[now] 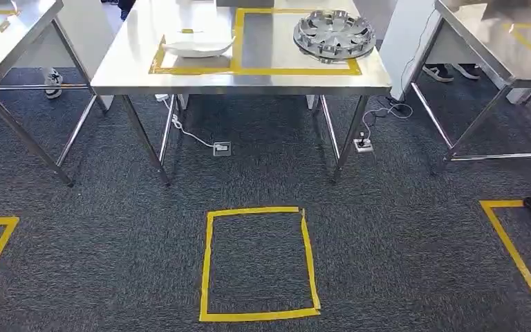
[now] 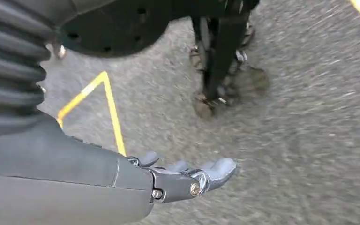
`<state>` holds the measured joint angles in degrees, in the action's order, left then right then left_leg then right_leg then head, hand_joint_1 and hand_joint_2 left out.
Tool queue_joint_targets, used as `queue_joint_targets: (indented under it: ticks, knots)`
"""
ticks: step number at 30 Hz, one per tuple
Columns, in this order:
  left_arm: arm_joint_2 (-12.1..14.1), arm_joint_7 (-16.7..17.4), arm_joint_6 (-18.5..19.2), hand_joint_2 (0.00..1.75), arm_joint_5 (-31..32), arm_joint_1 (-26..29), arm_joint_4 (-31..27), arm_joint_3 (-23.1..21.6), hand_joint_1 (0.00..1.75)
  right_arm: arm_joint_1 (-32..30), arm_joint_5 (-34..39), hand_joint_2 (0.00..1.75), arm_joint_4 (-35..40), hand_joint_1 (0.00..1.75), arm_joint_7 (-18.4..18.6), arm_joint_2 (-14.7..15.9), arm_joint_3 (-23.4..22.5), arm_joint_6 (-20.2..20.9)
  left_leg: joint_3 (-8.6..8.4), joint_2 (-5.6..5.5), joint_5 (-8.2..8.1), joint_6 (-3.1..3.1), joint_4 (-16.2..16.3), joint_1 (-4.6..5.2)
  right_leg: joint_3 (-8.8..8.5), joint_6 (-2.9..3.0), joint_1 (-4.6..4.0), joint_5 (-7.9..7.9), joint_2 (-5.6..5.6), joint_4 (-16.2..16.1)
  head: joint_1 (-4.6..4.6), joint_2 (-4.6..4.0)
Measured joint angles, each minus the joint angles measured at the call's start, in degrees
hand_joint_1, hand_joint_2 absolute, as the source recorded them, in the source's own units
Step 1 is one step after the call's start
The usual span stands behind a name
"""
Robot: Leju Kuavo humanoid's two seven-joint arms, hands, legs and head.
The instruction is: Take the parts from the cabinet and place them on the table.
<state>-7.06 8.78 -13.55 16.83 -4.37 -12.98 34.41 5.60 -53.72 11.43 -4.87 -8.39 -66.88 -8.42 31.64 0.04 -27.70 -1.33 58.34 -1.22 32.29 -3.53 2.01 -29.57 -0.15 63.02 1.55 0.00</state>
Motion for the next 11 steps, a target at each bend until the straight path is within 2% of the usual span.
queue_joint_targets:
  ticks: [1,2,3,4,5,7,8,11]
  knots:
    - [-0.2,-0.2,0.3,1.75,0.0,-0.1,0.2,0.5,0.00,0.1,0.1,1.75,0.0,0.00,0.7,-0.1,0.0,-0.4,0.15,-0.03,-0.22,0.42,0.6,0.10,-2.87,-0.61,0.44,1.06,0.05,-5.1,0.04,0.00]
    - [-0.1,-0.4,0.3,1.75,0.0,-0.1,0.3,0.9,0.00,0.3,0.0,1.75,0.0,0.00,1.2,-0.7,0.0,-0.6,0.45,-0.23,-0.50,1.02,1.0,0.34,-2.90,-0.80,-0.11,-0.29,0.58,-5.5,0.31,0.00]
    - [-0.2,-0.8,0.3,1.75,0.0,-0.1,0.5,1.2,0.00,0.4,-0.4,1.75,0.0,0.00,1.5,-0.6,0.0,-0.7,0.41,-0.21,-0.57,1.28,0.9,0.60,-2.74,0.68,-0.06,0.45,0.58,-5.5,0.11,0.00]
    - [-0.3,-1.3,0.6,1.75,0.0,-0.1,0.6,1.6,0.00,0.3,-0.9,0.00,0.0,0.00,1.5,-0.6,0.0,-0.7,0.41,-0.25,-0.38,1.38,0.8,0.55,-2.67,0.41,-0.14,0.72,0.53,-5.5,-0.07,0.00]
    - [-0.3,-2.0,1.0,1.75,0.0,-0.1,0.7,1.8,0.00,0.3,-1.3,0.00,0.0,0.00,1.4,-0.6,0.0,-0.8,0.40,-0.25,-0.16,1.69,0.7,0.44,-2.60,0.82,-0.25,0.49,0.51,-5.5,-0.09,0.00]
    - [-0.3,-3.0,1.5,1.75,0.0,-0.1,0.9,2.3,0.00,0.3,-1.7,0.00,0.0,0.00,1.2,-0.6,0.0,-0.9,0.34,-0.27,0.19,2.09,0.4,0.27,-2.42,1.10,-0.46,0.76,0.52,-5.5,-0.09,0.00]
    - [-0.3,-3.7,1.7,1.75,0.0,-0.1,1.0,2.5,0.00,0.3,-1.7,1.75,0.0,0.00,0.9,-0.6,0.0,-0.9,0.35,-0.29,0.30,2.24,0.2,0.22,-2.36,1.16,-0.51,0.80,0.52,-5.5,-0.09,0.00]
    - [-0.3,-5.1,2.6,1.75,0.0,-0.1,1.2,3.1,0.00,0.4,-2.2,1.75,0.0,0.00,0.3,-0.6,0.0,-0.9,0.36,-0.32,0.55,2.53,0.0,0.07,-2.24,1.40,-0.65,0.93,0.52,-5.4,-0.09,0.00]
